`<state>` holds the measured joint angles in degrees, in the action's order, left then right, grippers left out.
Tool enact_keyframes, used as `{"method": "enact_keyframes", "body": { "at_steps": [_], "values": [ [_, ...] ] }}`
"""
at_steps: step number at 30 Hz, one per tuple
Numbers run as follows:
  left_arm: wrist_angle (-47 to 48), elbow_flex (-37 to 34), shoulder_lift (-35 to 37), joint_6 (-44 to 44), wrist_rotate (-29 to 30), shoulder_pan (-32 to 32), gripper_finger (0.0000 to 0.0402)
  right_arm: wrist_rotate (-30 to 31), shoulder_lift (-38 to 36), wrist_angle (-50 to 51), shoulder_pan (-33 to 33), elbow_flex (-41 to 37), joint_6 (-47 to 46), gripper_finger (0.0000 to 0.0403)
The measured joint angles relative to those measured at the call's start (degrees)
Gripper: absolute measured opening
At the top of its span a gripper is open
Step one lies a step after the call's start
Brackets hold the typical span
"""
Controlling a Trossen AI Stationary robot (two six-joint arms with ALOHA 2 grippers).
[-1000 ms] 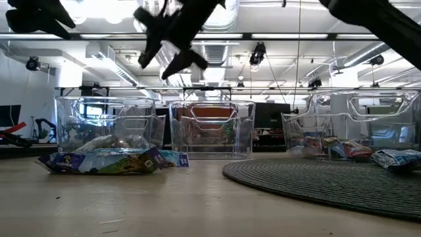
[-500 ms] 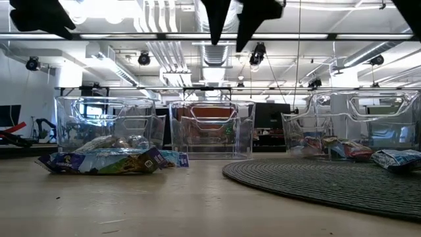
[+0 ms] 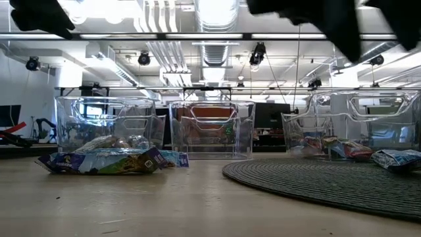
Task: Pick and place Granola Bars by type
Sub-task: Put the blue granola bar into the middle transparent bin
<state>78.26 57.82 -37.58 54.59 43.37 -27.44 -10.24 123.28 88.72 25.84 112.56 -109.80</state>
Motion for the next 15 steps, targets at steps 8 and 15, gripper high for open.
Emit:
{"method": "enact_keyframes", "body": {
  "at_steps": [8,15],
  "values": [
    [0.5,0.0,0.0,1.2,-3.5,0.0,0.0168,3.2,-0.7,-3.8,6.2,-7.9,-24.8,0.0246],
    [0.8,-0.2,0.1,1.3,-3.5,0.0,0.0168,6.2,-0.8,-4.7,3.9,-15.2,-27.9,0.0244]
  ]
}}
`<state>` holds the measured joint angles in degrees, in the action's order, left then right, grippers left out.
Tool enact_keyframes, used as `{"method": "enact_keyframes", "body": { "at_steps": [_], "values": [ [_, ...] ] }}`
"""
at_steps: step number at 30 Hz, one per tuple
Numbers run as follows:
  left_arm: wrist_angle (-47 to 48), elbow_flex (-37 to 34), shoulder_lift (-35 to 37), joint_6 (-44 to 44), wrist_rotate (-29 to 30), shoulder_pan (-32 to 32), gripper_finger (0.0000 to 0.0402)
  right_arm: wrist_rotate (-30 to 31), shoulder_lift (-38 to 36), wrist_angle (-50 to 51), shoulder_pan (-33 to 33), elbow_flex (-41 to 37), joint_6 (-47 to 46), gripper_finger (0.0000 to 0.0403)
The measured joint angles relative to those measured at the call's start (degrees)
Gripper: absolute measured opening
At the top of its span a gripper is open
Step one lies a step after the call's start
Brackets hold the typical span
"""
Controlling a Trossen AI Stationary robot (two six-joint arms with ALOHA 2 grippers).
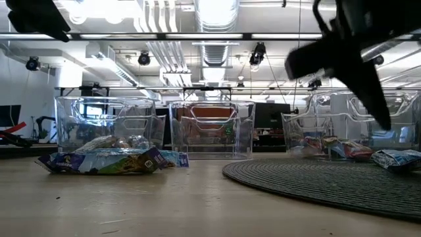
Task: Pick and place Granola Bars by type
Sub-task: Put the blue granola bar into the middle transparent bin
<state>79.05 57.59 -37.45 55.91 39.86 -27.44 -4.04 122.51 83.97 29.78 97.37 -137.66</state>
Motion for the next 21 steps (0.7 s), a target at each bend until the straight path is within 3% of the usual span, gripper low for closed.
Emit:
{"method": "enact_keyframes", "body": {
  "at_steps": [12,21],
  "values": [
    [-0.1,-3.0,0.1,2.7,0.0,0.0,0.0168,1.0,-2.5,-13.1,-4.1,-14.2,0.0,0.0226],
    [-0.1,-3.3,0.2,2.8,0.1,0.0,0.0168,2.4,-3.3,-12.8,-4.2,-16.6,1.1,0.0186]
  ]
}}
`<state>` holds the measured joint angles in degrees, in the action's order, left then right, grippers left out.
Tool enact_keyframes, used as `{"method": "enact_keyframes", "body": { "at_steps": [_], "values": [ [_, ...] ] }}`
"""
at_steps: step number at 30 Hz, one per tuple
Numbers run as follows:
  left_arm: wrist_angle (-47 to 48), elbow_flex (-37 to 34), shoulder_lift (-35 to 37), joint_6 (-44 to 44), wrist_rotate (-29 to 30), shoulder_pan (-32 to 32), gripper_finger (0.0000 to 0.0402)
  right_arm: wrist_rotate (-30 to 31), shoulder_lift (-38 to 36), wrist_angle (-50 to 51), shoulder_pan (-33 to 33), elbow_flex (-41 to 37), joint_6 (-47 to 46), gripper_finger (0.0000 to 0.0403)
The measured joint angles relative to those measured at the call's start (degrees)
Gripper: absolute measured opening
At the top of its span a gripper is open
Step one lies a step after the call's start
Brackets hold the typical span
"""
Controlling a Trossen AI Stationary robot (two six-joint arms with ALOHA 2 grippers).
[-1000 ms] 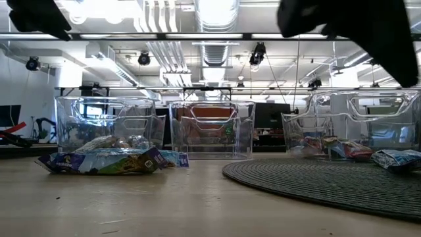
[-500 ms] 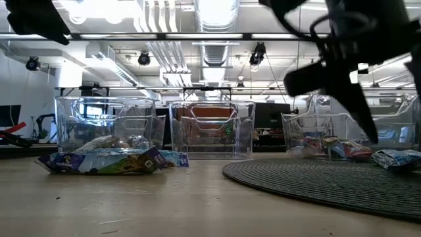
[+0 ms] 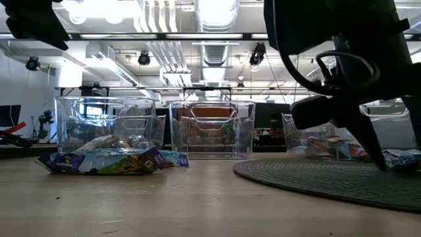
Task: Pick and place Granola Bars by type
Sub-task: Put the blue granola bar into the middle transparent bin
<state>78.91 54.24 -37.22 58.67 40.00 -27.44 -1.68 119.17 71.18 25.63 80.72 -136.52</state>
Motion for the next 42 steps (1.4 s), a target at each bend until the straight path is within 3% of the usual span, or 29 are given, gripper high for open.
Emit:
{"method": "enact_keyframes", "body": {
  "at_steps": [9,14,16,21,23,26,30,34,38,42],
  "values": [
    [0.0,0.0,0.0,0.0,0.6,0.0,0.0168,0.8,-1.6,-1.2,0.4,-0.8,2.9,0.0072],
    [0.0,0.0,0.0,0.1,1.0,0.0,0.0168,2.6,-4.3,-1.2,1.9,3.6,3.6,0.0056],
    [0.0,0.0,0.0,0.1,1.3,0.0,0.0168,7.8,-6.3,-2.5,2.8,6.1,5.4,0.0057],
    [-0.7,0.0,0.0,0.1,2.4,0.0,0.0168,28.3,-12.3,-8.9,0.4,10.7,14.1,0.0057],
    [-1.0,0.0,0.0,0.1,3.0,0.0,0.0168,31.9,-13.4,-9.7,-4.1,11.7,19.6,0.0057],
    [-1.2,0.0,0.0,0.1,3.5,0.0,0.0168,31.9,-13.3,-12.9,-13.0,12.7,35.0,0.0059],
    [-1.4,0.0,0.0,0.3,3.4,0.0,0.0168,25.1,-12.5,-22.7,-24.6,13.9,57.2,0.0074],
    [-1.3,0.0,0.0,1.1,3.1,0.0,0.0168,22.6,-12.2,-21.7,-31.1,14.3,64.1,0.0122],
    [-1.4,0.0,0.0,2.0,2.1,0.0,0.0168,22.2,-13.0,-20.4,-32.0,15.8,67.0,0.0187],
    [-6.0,-0.7,-0.1,-2.2,-0.2,0.0,0.0168,22.6,-13.3,-20.4,-27.7,18.6,75.0,0.0241]
  ]
}}
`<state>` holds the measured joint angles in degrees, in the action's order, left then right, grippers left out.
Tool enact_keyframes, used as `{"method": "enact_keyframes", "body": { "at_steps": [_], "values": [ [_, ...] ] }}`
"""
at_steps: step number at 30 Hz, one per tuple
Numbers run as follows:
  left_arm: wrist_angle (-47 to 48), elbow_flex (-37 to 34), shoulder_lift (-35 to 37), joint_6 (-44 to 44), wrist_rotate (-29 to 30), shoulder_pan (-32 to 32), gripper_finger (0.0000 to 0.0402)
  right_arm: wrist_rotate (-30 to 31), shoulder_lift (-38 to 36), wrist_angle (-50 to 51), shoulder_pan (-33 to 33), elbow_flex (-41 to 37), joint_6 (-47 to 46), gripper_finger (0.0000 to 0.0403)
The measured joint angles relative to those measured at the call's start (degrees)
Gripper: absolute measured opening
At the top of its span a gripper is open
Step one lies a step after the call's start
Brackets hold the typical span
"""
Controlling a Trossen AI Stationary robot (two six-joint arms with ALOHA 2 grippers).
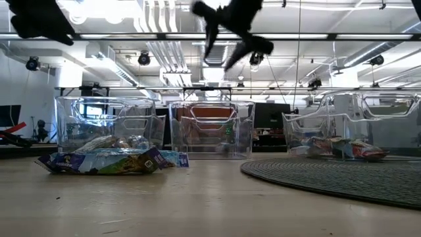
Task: Pick and place Granola Bars by type
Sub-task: Put the blue granola bar into the middle transparent bin
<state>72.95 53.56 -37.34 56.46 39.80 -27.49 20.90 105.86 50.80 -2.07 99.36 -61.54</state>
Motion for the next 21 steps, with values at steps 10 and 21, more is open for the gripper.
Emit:
{"method": "enact_keyframes", "body": {
  "at_steps": [10,21],
  "values": [
    [-17.3,-4.2,-3.0,-17.7,-10.6,0.0,0.0168,-6.8,8.5,-3.8,17.8,2.3,25.4,0.0248],
    [-17.3,-4.1,-4.0,-14.1,-13.8,0.0,0.0168,-6.3,28.3,1.5,15.5,19.8,43.9,0.0215]
  ]
}}
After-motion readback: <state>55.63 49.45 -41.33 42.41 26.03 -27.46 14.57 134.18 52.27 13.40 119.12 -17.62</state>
